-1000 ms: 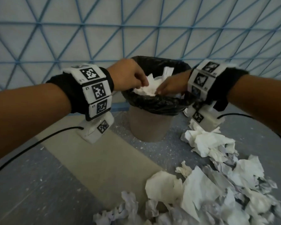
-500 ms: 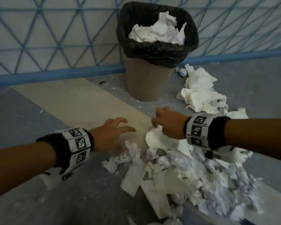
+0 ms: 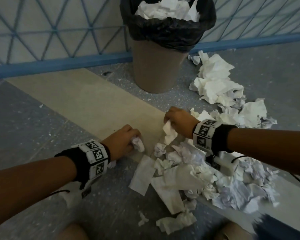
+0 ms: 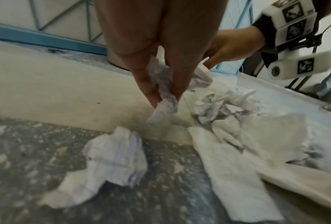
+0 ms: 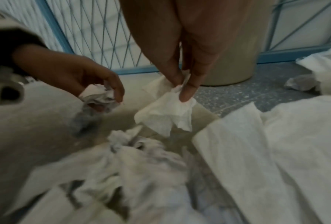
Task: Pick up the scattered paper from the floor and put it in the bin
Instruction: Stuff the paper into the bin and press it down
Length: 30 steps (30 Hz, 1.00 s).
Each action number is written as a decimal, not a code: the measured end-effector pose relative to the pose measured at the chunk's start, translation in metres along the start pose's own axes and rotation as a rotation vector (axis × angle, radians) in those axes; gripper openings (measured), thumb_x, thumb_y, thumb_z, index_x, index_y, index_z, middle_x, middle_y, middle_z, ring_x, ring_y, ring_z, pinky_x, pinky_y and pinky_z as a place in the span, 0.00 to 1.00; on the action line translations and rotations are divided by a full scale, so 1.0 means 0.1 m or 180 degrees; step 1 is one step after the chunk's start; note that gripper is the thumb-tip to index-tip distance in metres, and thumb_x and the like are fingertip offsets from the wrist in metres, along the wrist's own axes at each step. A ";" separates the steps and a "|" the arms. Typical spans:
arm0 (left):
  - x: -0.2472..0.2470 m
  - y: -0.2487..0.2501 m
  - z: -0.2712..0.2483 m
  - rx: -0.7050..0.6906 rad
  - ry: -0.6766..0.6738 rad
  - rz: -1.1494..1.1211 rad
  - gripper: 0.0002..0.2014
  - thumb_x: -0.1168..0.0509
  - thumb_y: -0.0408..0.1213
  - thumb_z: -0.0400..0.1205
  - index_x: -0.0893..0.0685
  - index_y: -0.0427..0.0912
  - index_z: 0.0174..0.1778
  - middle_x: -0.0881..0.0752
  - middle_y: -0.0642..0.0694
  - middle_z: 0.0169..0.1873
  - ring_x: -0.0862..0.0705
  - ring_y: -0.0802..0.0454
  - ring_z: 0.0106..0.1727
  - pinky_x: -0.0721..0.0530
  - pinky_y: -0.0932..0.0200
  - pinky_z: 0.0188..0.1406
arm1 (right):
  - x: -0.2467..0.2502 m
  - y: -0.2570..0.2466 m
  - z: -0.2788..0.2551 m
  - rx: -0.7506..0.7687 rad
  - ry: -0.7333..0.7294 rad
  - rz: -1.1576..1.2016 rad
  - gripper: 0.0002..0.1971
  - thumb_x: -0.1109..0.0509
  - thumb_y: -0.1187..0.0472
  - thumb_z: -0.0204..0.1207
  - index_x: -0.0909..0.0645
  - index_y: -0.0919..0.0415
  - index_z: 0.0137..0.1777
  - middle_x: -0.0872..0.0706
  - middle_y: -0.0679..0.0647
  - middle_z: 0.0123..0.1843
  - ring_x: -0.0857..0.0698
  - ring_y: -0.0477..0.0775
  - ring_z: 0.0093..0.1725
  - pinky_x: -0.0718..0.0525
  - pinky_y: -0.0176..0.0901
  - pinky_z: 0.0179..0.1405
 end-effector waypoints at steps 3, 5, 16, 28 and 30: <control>-0.05 0.11 -0.17 -0.0118 0.0370 -0.0412 0.17 0.39 0.25 0.79 0.25 0.34 0.64 0.28 0.37 0.64 0.25 0.42 0.64 0.32 0.67 0.56 | -0.10 -0.20 -0.21 0.0370 -0.0235 -0.0080 0.18 0.38 0.67 0.77 0.23 0.62 0.67 0.27 0.62 0.70 0.25 0.62 0.68 0.26 0.51 0.69; -0.28 0.13 -0.30 -0.0109 0.0239 -0.0323 0.20 0.40 0.34 0.81 0.30 0.37 0.70 0.34 0.40 0.70 0.30 0.43 0.70 0.35 0.67 0.65 | -0.38 -0.32 -0.43 0.0672 -0.0690 -0.0481 0.28 0.33 0.53 0.76 0.34 0.56 0.75 0.35 0.59 0.77 0.32 0.61 0.73 0.28 0.55 0.73; -0.80 0.13 -0.39 -0.0725 -0.0391 0.1776 0.29 0.21 0.49 0.54 0.20 0.50 0.49 0.19 0.49 0.51 0.23 0.52 0.49 0.13 0.66 0.31 | -0.81 -0.47 -0.46 0.1161 -0.1075 -0.1093 0.22 0.42 0.67 0.80 0.33 0.60 0.74 0.37 0.67 0.77 0.31 0.66 0.71 0.24 0.59 0.63; 0.03 -0.28 -0.56 0.0230 0.0287 0.0383 0.16 0.39 0.37 0.82 0.29 0.41 0.65 0.33 0.44 0.68 0.33 0.45 0.68 0.31 0.58 0.66 | -0.57 -0.69 -0.41 0.0987 -0.0557 -0.0174 0.22 0.35 0.56 0.77 0.29 0.55 0.71 0.32 0.59 0.75 0.32 0.62 0.72 0.28 0.53 0.70; -0.14 -0.45 -0.72 0.0552 -0.0049 0.0604 0.27 0.38 0.49 0.81 0.35 0.41 0.72 0.41 0.44 0.77 0.41 0.44 0.77 0.35 0.53 0.76 | -0.79 -0.72 -0.54 0.1085 -0.0956 -0.0714 0.34 0.32 0.47 0.73 0.41 0.46 0.77 0.44 0.57 0.82 0.42 0.66 0.78 0.32 0.62 0.74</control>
Point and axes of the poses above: each hand's wrist, its own z-axis towards the middle knuckle, its own x-axis out of the back of the hand, y = z × x, the point moved 7 cm from there along z, towards the middle knuckle
